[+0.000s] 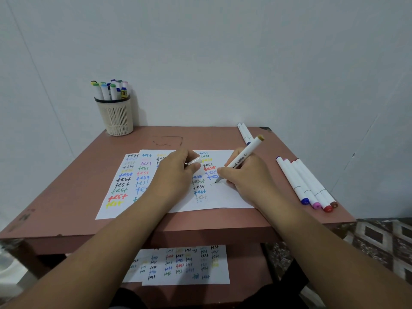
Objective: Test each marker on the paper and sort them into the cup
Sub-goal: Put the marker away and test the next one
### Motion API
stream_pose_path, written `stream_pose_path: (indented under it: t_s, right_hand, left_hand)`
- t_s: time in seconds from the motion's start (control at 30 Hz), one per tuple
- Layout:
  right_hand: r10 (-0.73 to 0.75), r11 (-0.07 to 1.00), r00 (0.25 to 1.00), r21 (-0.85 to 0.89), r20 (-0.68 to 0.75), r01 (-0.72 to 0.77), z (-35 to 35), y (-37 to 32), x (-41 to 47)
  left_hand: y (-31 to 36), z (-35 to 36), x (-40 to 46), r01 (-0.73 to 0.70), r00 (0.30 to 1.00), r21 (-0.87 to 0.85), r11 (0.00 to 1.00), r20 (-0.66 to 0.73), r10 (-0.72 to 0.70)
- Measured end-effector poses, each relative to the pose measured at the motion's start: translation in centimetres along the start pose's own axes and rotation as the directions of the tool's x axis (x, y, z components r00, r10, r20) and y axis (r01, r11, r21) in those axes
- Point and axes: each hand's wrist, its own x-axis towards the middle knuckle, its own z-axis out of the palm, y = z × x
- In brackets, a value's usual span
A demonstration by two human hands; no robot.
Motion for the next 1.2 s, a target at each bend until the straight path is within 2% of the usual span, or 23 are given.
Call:
stream_pose_path:
  t_s: [0.17,0.57,0.73,1.07,1.2]
  right_hand:
    - [0.041,0.999,0.996,0.018,-0.081,-0.04,-0.16,0.33,0.26]
    - [0.032,0.999,0.998,-0.001,-0.052,-0.032,-0.12,0.19,0.16]
    - [0.055,0.998,0.991,0.014,-0.122,-0.053,-0.11,0.48,0.37]
    - [0.055,0.998,0.995,0.013,-0.084,-0.054,-0.21,0.68,0.49]
    - [0.036,0.998,0.993,-0.051,-0.109,-0.042,0.11,0.74,0.61]
  left_hand:
    - [0.18,-0.04,-0.05,-0.007,1.0,-0.013,1.0,0.007,0.007]
    - [-0.04,0.01,0.0,-0.006,1.0,-0.009,1.0,0.009,0.006]
    - [-0.04,-0.02,0.03,-0.017,1.0,0.0,1.0,0.012,0.017]
    - [0.01,-0.05,0.02,-0.028,0.999,0.01,1.0,0.018,0.028]
    - [0.21,-0.11,-0.13,-0.046,0.999,0.007,0.999,0.017,0.046]
